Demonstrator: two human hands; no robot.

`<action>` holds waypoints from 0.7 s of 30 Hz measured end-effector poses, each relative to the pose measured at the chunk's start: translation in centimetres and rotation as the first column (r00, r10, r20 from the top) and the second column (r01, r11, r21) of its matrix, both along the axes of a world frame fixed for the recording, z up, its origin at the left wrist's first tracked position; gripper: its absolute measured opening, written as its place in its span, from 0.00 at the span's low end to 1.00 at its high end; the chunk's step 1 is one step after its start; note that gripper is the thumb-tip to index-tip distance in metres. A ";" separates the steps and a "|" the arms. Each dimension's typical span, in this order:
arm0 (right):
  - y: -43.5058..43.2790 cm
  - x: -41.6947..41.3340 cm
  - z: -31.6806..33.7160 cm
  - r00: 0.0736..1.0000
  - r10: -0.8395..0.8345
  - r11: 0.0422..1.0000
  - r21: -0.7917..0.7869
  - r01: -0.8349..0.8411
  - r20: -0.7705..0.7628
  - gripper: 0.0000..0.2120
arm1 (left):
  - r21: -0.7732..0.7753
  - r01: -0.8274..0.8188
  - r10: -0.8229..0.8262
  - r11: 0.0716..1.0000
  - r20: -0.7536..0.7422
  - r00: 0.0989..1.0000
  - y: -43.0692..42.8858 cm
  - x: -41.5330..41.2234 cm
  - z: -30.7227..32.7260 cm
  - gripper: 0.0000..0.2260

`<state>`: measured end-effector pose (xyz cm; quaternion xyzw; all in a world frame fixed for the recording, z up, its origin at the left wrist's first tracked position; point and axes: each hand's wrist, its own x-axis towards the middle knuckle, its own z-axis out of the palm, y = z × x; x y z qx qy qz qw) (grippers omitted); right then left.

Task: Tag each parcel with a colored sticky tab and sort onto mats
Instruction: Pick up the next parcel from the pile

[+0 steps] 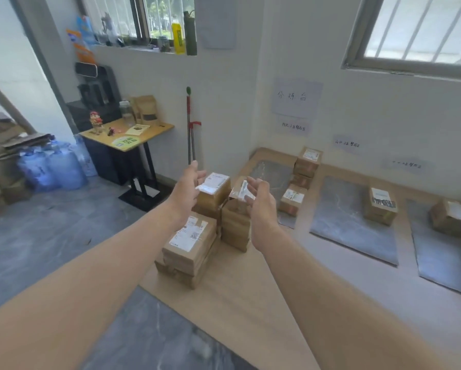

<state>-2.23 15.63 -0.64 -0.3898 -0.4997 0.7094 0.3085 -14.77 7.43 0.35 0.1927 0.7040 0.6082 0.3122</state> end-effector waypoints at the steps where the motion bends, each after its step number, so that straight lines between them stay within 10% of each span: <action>1: -0.4 -1.1 -0.6 1.000 -0.017 1.000 -0.015 0.017 0.012 0.26 | -0.013 0.007 -0.007 1.000 0.003 1.000 -0.2 -0.9 -0.5 0.28; 21: -3.4 -13.1 -14.3 0.911 -0.023 0.981 -0.167 0.100 0.411 0.20 | -0.273 0.193 -0.149 0.942 0.174 0.973 -2.0 -13.4 -13.2 0.18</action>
